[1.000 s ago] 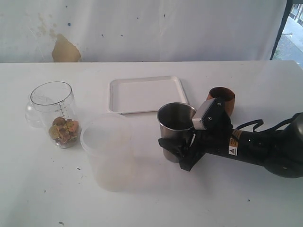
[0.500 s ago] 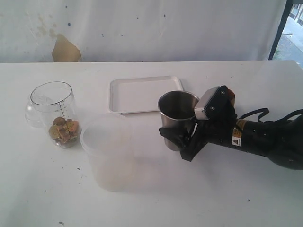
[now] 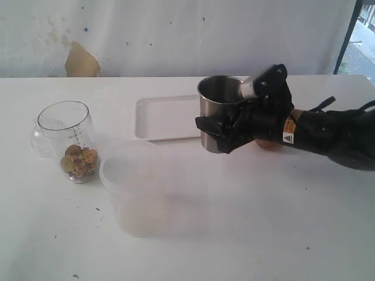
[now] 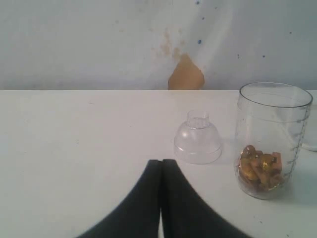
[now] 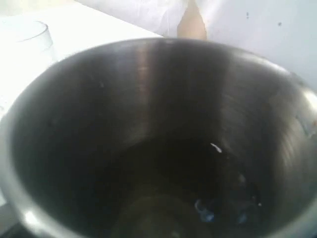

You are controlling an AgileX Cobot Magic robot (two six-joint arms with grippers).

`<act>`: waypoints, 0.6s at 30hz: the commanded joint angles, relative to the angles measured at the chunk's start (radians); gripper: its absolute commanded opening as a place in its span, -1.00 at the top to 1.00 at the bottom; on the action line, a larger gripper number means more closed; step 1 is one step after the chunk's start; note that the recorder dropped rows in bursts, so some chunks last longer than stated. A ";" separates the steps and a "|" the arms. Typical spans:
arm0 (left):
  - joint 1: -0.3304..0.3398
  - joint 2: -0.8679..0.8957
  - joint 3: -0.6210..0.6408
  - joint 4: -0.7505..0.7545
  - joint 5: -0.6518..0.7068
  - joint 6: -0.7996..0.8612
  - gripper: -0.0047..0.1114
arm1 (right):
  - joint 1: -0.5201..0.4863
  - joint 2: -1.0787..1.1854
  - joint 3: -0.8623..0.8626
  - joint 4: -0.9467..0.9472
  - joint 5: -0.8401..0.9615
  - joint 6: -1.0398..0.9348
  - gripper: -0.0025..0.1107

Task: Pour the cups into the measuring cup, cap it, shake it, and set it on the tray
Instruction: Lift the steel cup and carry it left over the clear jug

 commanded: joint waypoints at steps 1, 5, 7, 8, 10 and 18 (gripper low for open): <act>0.000 -0.003 -0.003 -0.002 -0.008 -0.003 0.92 | 0.065 -0.041 -0.095 -0.002 0.077 0.065 0.96; 0.000 -0.003 -0.003 -0.002 -0.008 -0.003 0.92 | 0.122 -0.041 -0.199 -0.002 0.187 0.091 0.96; 0.000 -0.003 -0.003 -0.002 -0.008 -0.003 0.92 | 0.149 -0.041 -0.254 -0.002 0.231 0.129 0.96; 0.000 -0.003 -0.003 -0.002 -0.008 -0.003 0.92 | 0.161 -0.036 -0.284 -0.002 0.241 0.153 0.96; 0.000 -0.003 -0.003 -0.002 -0.008 -0.003 0.92 | 0.175 -0.019 -0.334 -0.002 0.243 0.187 0.96; 0.000 -0.003 -0.003 -0.002 -0.008 -0.003 0.92 | 0.263 0.076 -0.526 -0.002 0.284 0.238 0.96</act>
